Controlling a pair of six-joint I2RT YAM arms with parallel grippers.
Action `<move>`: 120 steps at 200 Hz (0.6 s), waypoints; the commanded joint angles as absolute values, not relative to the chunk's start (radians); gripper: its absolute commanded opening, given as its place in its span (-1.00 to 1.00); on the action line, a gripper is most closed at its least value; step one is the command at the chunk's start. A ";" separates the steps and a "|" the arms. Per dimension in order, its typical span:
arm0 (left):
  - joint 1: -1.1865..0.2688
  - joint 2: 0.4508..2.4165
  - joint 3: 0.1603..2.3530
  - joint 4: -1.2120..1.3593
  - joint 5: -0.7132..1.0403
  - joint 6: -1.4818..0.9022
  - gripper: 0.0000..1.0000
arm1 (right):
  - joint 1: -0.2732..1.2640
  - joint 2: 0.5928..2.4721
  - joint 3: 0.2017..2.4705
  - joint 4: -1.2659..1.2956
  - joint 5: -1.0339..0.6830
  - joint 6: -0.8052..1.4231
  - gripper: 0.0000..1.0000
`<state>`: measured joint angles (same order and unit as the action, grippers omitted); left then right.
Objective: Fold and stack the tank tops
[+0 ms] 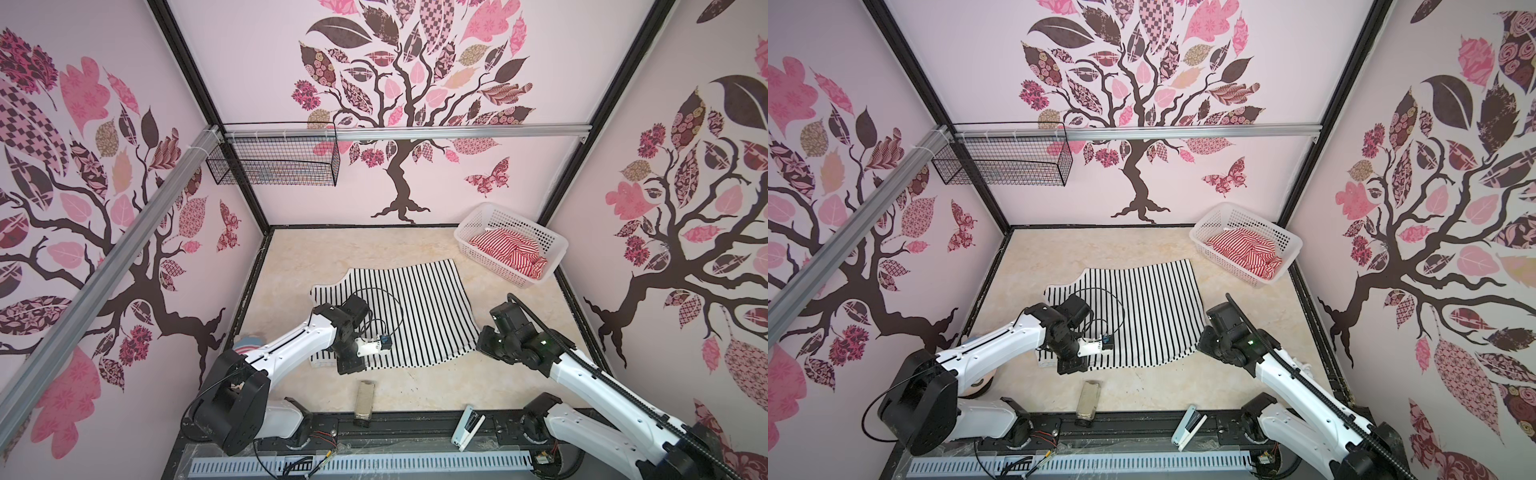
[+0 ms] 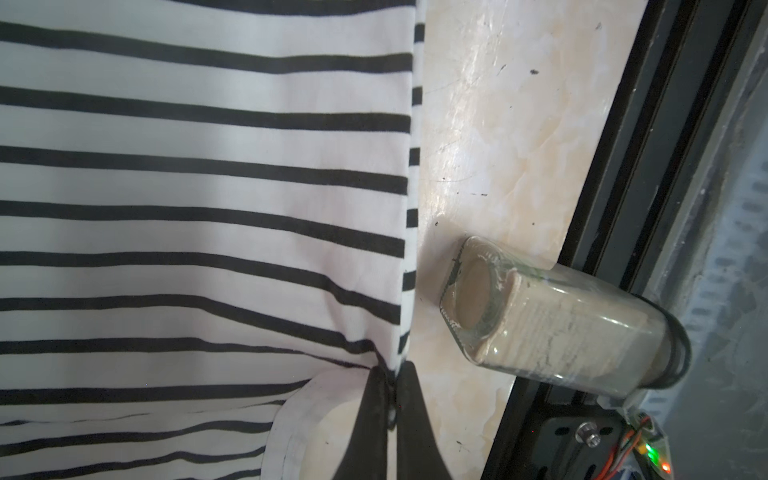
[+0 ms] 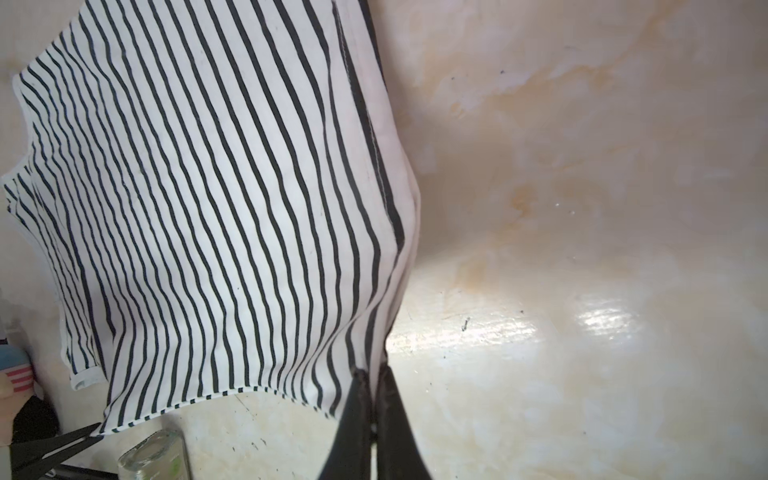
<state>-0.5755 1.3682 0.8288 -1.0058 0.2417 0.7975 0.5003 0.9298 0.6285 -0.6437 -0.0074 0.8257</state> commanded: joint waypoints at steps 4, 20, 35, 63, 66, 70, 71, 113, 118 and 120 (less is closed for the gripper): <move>-0.533 1.379 0.876 -0.990 0.226 0.824 -1.00 | 0.488 0.996 0.706 -0.658 0.038 0.784 -0.92; -0.486 1.391 0.898 -0.977 0.226 0.831 -1.00 | 0.453 1.043 0.737 -0.629 0.022 0.758 -0.92; -0.445 1.407 0.918 -0.965 0.225 0.841 -1.00 | 0.394 1.084 0.752 -0.594 -0.022 0.727 -0.92; -0.419 1.424 0.929 -0.912 0.191 0.843 -1.00 | 0.327 1.163 0.792 -0.546 -0.077 0.679 -0.92; -0.418 1.425 0.929 -0.903 0.186 0.840 -1.00 | 0.324 1.173 0.798 -0.543 -0.078 0.673 -0.92; -0.417 1.427 0.931 -0.892 0.181 0.839 -1.00 | 0.323 1.187 0.805 -0.541 -0.078 0.666 -0.92; -0.417 1.428 0.931 -0.889 0.180 0.838 -1.00 | 0.322 1.190 0.807 -0.540 -0.080 0.664 -0.92; -0.410 1.463 0.965 -0.780 0.128 0.801 -1.00 | 0.295 1.316 0.874 -0.503 -0.099 0.625 -0.92; -0.407 1.467 0.970 -0.772 0.124 0.797 -1.00 | 0.293 1.329 0.882 -0.501 -0.099 0.622 -0.92; -0.407 1.469 0.971 -0.767 0.122 0.796 -1.00 | 0.292 1.332 0.885 -0.500 -0.099 0.620 -0.92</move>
<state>-0.4171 1.4498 0.9192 -0.8524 0.1570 0.8124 0.3061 1.2781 0.8265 -0.5190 -0.0868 0.6640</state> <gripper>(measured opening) 0.048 0.058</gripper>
